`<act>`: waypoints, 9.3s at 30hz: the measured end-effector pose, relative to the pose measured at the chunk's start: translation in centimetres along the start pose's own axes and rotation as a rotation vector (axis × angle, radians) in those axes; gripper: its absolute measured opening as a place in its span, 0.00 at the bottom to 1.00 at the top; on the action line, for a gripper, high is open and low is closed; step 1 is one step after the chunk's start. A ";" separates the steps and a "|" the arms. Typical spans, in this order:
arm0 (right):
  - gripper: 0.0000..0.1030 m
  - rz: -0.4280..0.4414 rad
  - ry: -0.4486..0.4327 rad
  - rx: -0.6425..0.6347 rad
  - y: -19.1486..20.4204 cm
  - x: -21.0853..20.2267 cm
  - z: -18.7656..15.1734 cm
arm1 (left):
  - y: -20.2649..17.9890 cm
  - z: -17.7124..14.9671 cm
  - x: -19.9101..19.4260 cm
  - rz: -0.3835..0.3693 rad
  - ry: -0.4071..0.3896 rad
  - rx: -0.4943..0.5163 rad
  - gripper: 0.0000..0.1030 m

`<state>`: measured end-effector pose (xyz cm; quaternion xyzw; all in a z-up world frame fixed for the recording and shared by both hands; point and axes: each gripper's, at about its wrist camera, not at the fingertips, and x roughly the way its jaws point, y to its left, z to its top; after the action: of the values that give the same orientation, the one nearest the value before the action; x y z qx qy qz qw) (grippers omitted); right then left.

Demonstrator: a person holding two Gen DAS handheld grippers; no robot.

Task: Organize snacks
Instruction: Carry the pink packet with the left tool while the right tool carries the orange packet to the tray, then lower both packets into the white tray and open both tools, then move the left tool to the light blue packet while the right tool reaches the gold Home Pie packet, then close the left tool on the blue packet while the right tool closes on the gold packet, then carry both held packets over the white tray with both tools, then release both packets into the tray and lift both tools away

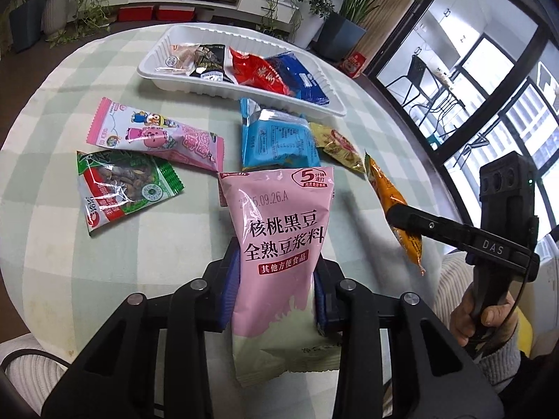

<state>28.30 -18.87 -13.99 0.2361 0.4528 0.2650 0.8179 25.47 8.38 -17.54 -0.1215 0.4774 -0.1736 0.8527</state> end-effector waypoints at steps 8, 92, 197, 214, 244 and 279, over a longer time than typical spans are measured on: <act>0.19 0.056 -0.016 0.021 0.6 -0.7 1.2 | 0.4 1.3 -2.3 -0.020 -0.048 -0.016 0.31; 0.63 -0.241 -0.180 -0.391 3.1 3.0 13.4 | 6.5 15.2 -1.8 0.194 -0.222 0.075 0.46; 0.38 0.051 0.146 -0.117 -4.0 5.8 8.6 | -3.1 12.0 10.8 -0.078 0.145 0.551 0.33; 0.38 0.135 0.102 0.015 -4.7 3.6 7.3 | -2.0 11.6 4.0 -0.093 0.033 0.460 0.33; 0.38 0.099 0.013 -0.066 -1.1 8.8 21.0 | 0.0 20.8 6.8 -0.025 -0.065 0.224 0.33; 0.38 -0.028 0.014 -0.171 -0.2 14.2 23.8 | 1.4 23.7 13.0 0.072 -0.106 0.216 0.41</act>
<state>55.37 -13.36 -11.46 0.1572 0.4374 0.2928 0.8356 52.30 5.26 -15.88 -0.0206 0.4144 -0.1865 0.8905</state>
